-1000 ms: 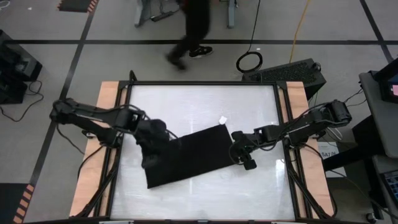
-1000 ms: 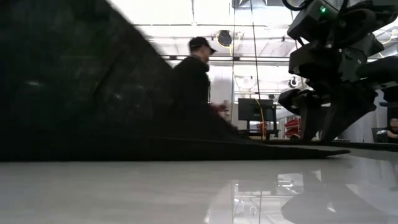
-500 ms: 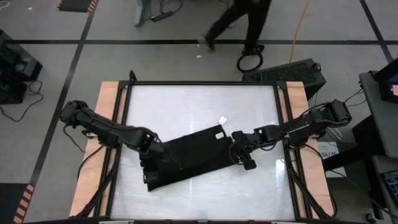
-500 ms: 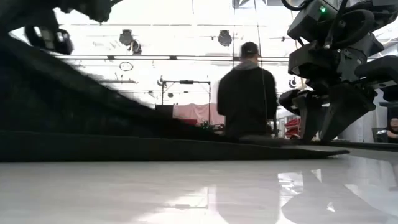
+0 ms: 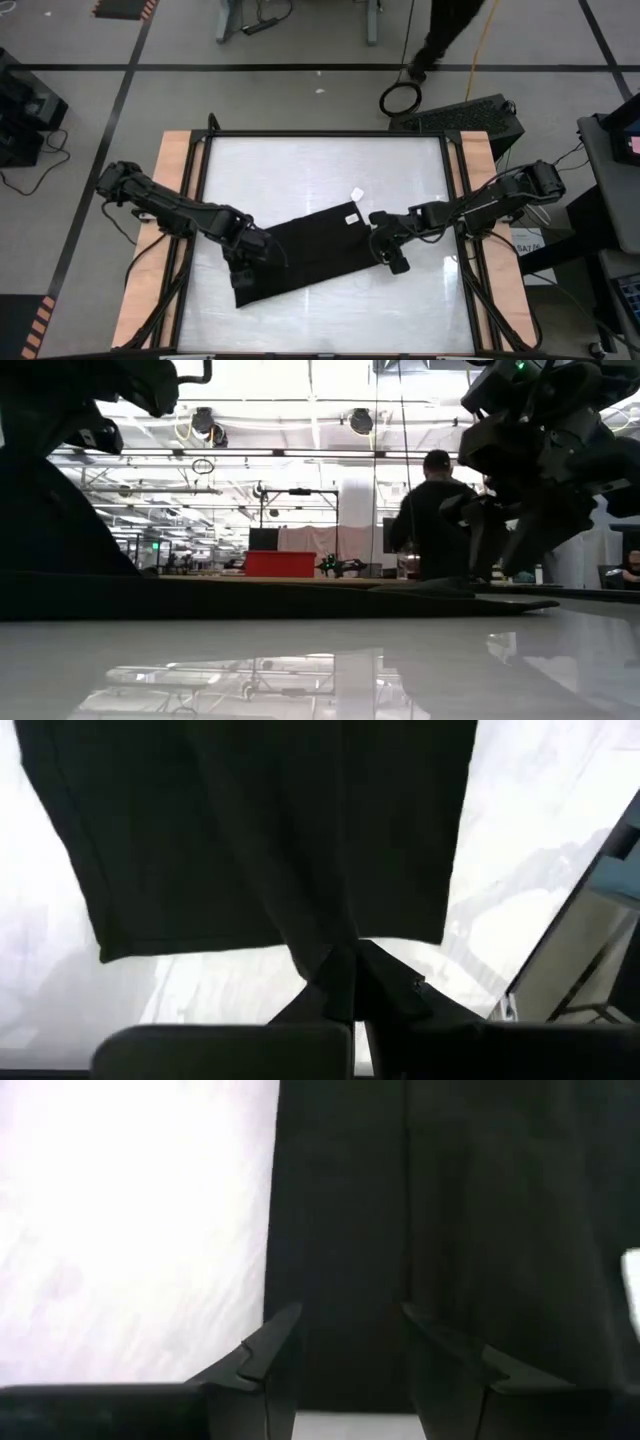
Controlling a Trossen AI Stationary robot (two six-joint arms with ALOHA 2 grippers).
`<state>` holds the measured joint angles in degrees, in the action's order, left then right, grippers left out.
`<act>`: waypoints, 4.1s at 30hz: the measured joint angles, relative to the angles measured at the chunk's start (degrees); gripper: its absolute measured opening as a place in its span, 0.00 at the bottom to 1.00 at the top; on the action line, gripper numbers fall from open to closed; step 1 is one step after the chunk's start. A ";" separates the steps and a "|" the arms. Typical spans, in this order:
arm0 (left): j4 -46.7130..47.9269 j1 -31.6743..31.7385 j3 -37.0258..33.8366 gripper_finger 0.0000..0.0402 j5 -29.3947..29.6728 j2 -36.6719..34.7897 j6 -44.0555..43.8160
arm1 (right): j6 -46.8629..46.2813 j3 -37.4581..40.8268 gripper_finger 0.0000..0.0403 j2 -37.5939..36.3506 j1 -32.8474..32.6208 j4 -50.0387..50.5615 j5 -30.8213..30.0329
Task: Roll towel
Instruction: Roll the towel
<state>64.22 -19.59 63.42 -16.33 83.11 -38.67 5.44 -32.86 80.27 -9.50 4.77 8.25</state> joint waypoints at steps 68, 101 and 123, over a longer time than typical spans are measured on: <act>0.12 0.06 0.00 0.02 1.89 -0.02 0.11 | 8.30 0.02 0.22 2.77 4.32 3.29 -2.66; -0.80 0.06 0.00 0.02 2.72 -0.02 0.11 | 7.32 -0.37 0.05 6.73 5.53 2.41 -1.97; 2.98 -0.07 -0.02 0.02 2.72 -0.04 0.41 | 5.78 -0.22 0.02 -16.93 5.55 14.08 -0.77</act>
<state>67.20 -19.66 63.40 -13.61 83.07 -38.26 11.22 -33.08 63.34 -3.95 18.85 7.49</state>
